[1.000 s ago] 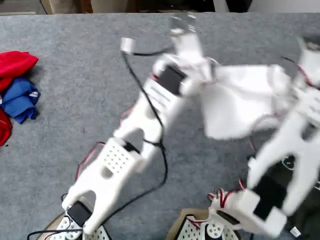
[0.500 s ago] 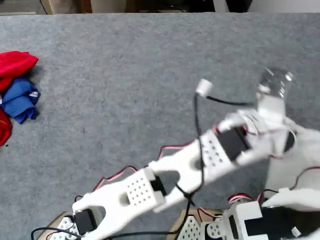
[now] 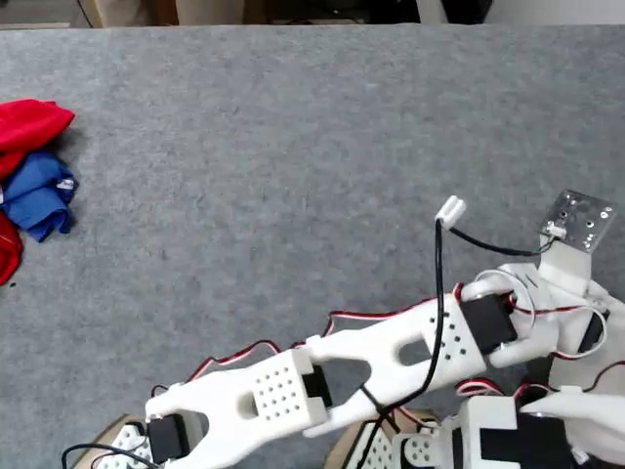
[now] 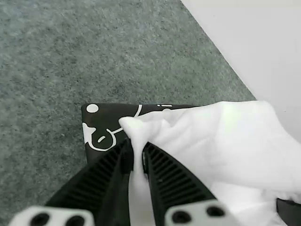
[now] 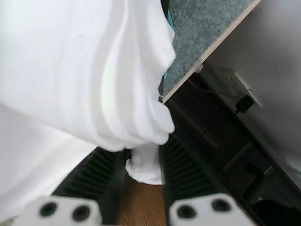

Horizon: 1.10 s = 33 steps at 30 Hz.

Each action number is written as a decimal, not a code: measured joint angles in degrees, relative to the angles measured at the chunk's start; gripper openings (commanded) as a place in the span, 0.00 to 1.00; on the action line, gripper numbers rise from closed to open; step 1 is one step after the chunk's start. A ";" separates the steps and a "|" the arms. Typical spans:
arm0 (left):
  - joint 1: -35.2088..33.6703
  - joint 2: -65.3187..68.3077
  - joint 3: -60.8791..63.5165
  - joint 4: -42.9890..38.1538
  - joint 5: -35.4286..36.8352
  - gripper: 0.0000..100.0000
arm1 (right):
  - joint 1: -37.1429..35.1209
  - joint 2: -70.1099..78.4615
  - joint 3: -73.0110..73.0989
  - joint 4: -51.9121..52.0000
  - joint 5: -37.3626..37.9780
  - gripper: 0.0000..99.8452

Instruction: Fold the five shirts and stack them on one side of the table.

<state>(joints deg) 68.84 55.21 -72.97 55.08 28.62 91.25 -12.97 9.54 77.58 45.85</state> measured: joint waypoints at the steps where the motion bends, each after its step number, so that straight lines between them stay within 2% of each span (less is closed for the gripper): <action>1: 0.00 0.00 0.00 0.00 0.00 0.02 | 0.00 0.00 0.44 0.00 0.09 0.02; 6: 0.00 0.00 0.00 0.00 0.00 0.02 | 0.00 0.00 0.70 -0.09 1.05 0.25; 8: 0.00 0.00 0.00 0.00 0.00 0.07 | 0.00 0.00 0.70 -0.09 1.32 0.33; 12: 0.00 0.00 0.00 0.88 0.00 0.14 | 0.00 0.00 0.70 0.00 4.40 0.41; 22: 0.00 0.00 0.00 4.31 0.00 0.14 | -0.70 0.00 0.70 4.57 6.24 0.39; 24: -0.09 0.00 0.00 4.31 0.00 0.14 | -2.02 0.00 0.62 6.42 6.24 0.31; 29: -3.52 -1.14 -2.37 7.12 -0.18 0.09 | -5.54 0.00 -4.40 13.19 6.24 0.01; 33: -6.95 -4.04 -7.74 12.75 -4.75 0.04 | -11.96 0.00 -8.18 20.40 6.24 0.03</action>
<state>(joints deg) 61.89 51.16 -80.70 67.82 23.87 79.30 -12.97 1.36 97.98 52.09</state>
